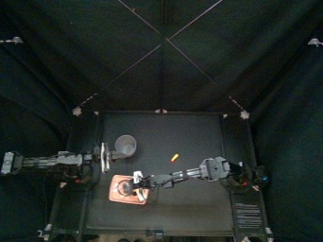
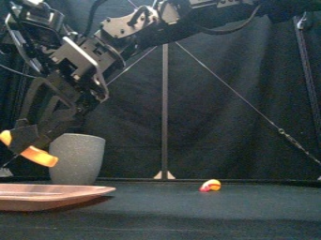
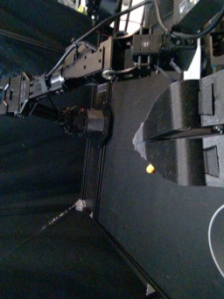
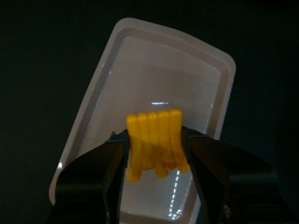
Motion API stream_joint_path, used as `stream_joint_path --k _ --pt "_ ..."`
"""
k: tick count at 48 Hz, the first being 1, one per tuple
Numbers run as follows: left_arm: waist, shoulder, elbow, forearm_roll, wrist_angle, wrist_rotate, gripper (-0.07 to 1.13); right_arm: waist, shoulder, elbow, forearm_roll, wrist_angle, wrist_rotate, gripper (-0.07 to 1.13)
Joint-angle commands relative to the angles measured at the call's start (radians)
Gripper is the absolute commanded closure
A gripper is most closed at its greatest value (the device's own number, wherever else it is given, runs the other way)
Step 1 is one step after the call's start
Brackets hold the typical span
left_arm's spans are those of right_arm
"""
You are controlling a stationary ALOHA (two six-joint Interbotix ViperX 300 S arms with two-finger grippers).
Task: Pick the fries then place it on the pink plate
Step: Drop fries on the pink plate and return to neutral
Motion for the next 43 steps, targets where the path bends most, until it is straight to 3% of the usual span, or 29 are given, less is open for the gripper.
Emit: stream_joint_path --k 1,9,22,32,43 --pt "0.015 -0.002 -0.014 -0.002 -0.003 -0.002 1.05 -0.003 -0.014 -0.066 0.026 0.006 -0.006 0.23" --pt "0.034 -0.006 -0.012 -0.011 0.006 -0.002 1.05 -0.005 0.005 -0.097 0.058 0.011 -0.005 0.09" --pt "0.038 -0.006 -0.012 -0.020 0.032 -0.002 1.05 -0.009 -0.037 -0.048 0.034 -0.057 -0.006 0.08" --pt "0.037 -0.006 -0.012 -0.021 0.035 -0.002 1.05 -0.037 -0.207 0.190 0.106 -0.290 -0.008 0.08" --pt "0.037 -0.008 -0.012 -0.020 0.037 0.002 1.05 -0.057 -0.430 0.563 0.172 -0.704 -0.011 0.08"
